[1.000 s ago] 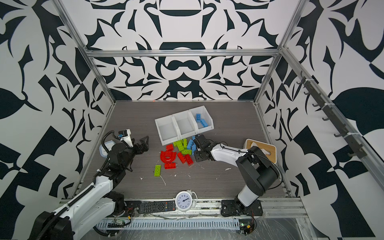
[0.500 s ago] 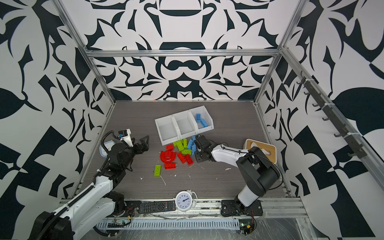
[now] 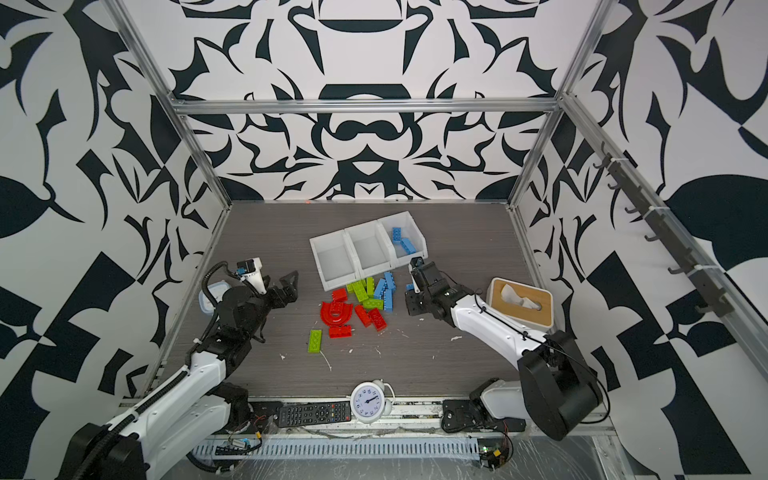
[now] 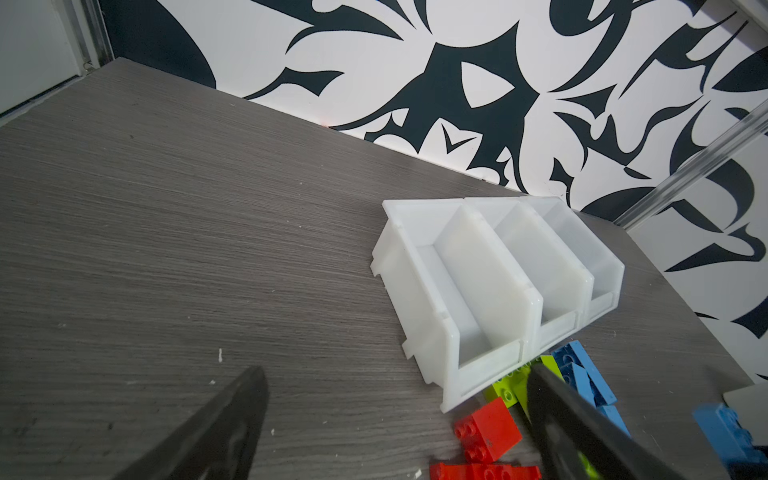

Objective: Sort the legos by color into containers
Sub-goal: 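Carry the blue brick into the compartment with blue bricks and release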

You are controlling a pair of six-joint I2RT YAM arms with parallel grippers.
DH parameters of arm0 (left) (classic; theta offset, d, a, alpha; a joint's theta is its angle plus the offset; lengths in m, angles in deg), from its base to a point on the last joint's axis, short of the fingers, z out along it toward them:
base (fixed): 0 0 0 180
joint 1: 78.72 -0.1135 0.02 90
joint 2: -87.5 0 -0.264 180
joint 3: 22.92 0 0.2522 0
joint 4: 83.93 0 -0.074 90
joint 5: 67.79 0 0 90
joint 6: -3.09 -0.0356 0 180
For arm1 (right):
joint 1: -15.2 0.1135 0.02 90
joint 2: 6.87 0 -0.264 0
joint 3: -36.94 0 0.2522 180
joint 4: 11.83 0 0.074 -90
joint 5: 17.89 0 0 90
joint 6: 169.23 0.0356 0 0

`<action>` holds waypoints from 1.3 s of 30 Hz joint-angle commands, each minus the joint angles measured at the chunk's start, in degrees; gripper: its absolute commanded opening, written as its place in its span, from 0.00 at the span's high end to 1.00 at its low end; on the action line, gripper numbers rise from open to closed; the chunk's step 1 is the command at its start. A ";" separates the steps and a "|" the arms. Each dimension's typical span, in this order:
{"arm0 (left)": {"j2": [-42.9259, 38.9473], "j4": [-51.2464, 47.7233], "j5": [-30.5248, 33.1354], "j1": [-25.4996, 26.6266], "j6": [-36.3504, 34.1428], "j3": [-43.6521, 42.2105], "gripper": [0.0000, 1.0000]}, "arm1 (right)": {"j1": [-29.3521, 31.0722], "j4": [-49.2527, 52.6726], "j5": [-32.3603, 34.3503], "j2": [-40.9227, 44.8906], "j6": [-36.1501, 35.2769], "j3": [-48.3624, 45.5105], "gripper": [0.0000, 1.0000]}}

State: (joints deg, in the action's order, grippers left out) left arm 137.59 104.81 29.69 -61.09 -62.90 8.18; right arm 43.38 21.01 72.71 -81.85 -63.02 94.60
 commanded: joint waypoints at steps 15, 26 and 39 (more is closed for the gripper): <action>0.08 1.40 -0.55 -0.18 0.09 0.41 0.00 | -9.43 -0.91 -12.19 -17.25 -9.46 28.09 0.85; 1.44 0.63 -1.45 -0.14 0.76 1.45 0.00 | -14.54 0.07 -16.00 -35.68 -14.84 45.89 0.85; 1.86 0.22 0.04 -0.14 0.60 1.41 0.00 | -16.57 1.50 -16.00 -44.12 -13.66 53.76 0.65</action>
State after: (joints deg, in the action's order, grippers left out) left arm 139.14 105.21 28.97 -61.09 -62.73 8.18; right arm 27.10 21.66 56.84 -127.29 -76.60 145.90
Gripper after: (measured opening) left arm 0.997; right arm 0.359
